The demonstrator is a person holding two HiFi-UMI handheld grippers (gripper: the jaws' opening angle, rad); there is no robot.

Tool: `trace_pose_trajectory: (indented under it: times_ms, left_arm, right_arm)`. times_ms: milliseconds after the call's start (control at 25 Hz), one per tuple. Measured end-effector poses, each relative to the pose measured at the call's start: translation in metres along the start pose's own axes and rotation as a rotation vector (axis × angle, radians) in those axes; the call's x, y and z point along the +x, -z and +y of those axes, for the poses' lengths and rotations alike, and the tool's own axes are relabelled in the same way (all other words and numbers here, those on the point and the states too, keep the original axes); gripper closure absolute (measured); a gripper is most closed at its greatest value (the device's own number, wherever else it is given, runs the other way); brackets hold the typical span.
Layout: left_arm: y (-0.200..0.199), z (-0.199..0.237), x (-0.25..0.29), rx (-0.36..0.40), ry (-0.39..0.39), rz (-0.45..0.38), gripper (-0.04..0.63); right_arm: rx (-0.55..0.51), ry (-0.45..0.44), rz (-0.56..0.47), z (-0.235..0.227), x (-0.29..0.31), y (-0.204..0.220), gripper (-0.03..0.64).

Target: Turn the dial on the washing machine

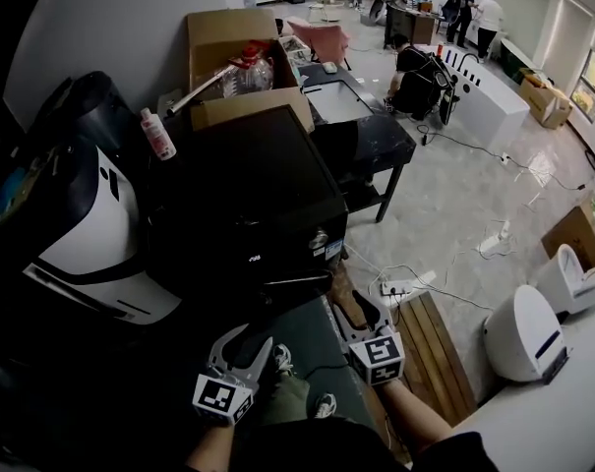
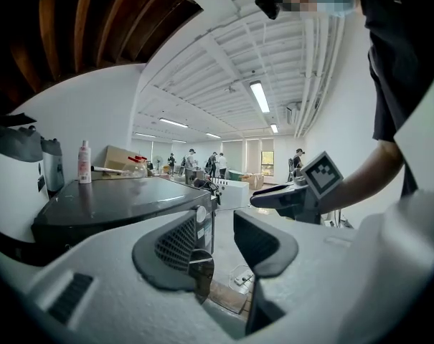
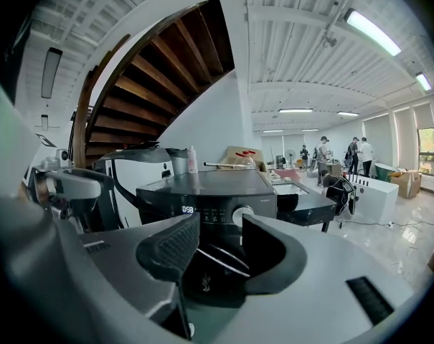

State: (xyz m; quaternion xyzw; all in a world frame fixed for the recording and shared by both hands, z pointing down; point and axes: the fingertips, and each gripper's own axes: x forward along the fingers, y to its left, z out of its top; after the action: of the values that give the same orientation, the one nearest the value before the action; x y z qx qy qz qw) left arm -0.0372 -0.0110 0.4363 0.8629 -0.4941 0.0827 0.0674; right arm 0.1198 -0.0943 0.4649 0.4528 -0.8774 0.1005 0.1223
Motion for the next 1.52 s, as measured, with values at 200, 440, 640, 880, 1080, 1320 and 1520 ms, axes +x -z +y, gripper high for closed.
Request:
trace_pose_trajectory:
  times_ms: [200, 440, 640, 880, 1080, 1320, 1520]
  left_arm:
    - [0.003, 0.024, 0.022, -0.007, 0.024, 0.007, 0.442]
    - [0.017, 0.043, 0.048, -0.016, 0.062, 0.038, 0.442]
    - [0.035, 0.054, 0.067, -0.031, 0.078, 0.052, 0.442]
    - [0.052, 0.061, 0.078, -0.058, 0.089, 0.075, 0.442]
    - [0.061, 0.063, 0.083, -0.070, 0.099, 0.091, 0.442]
    - [0.072, 0.063, 0.086, -0.077, 0.108, 0.105, 0.442]
    - [0.077, 0.062, 0.088, -0.080, 0.117, 0.118, 0.442]
  right_arm:
    - [-0.020, 0.027, -0.002, -0.015, 0.042, -0.002, 0.440]
    - [-0.017, 0.034, 0.018, -0.030, 0.090, 0.009, 0.406]
    - [-0.045, 0.044, 0.035, -0.043, 0.134, 0.023, 0.390]
    - [-0.059, 0.055, 0.049, -0.050, 0.173, 0.032, 0.348]
    - [-0.158, 0.082, 0.057, -0.056, 0.193, 0.037, 0.333]
    - [-0.262, 0.095, 0.057, -0.058, 0.206, 0.036, 0.327]
    - [-0.302, 0.089, 0.052, -0.063, 0.213, 0.036, 0.327]
